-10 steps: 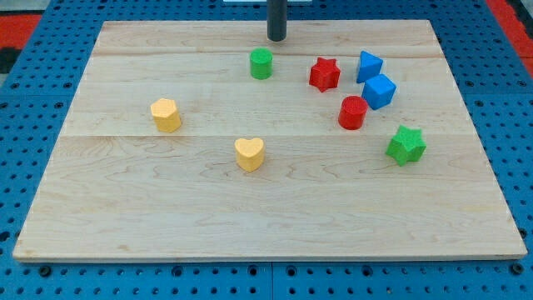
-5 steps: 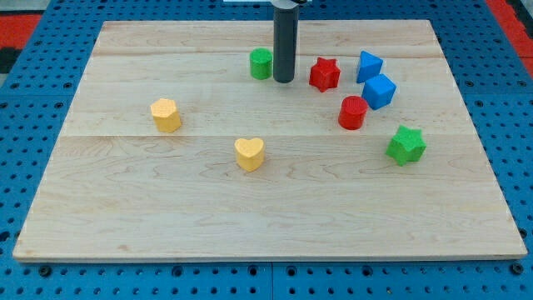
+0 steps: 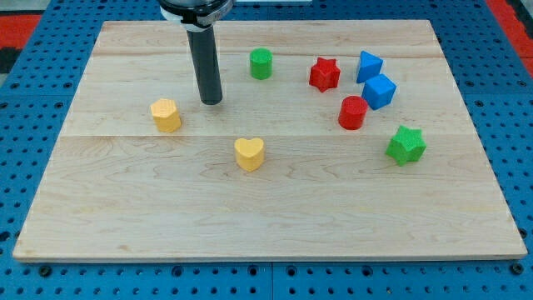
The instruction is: Move your arm below the green circle
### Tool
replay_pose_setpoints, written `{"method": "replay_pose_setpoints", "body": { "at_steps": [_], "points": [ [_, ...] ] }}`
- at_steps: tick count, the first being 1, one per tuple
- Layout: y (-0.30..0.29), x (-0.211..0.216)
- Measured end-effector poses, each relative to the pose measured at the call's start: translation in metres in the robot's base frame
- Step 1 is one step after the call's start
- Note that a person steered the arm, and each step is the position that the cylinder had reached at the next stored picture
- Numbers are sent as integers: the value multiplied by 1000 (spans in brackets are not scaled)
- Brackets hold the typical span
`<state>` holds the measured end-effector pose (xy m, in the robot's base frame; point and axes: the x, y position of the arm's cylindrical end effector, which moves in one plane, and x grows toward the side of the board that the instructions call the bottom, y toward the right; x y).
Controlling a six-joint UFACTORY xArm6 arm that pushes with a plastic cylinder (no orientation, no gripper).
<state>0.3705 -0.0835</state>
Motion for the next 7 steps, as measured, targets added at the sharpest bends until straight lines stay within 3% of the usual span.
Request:
{"method": "replay_pose_setpoints", "body": {
  "at_steps": [1, 3, 5, 7],
  "points": [
    [14, -24],
    [25, 1],
    [55, -29],
    [71, -19]
  ]
}}
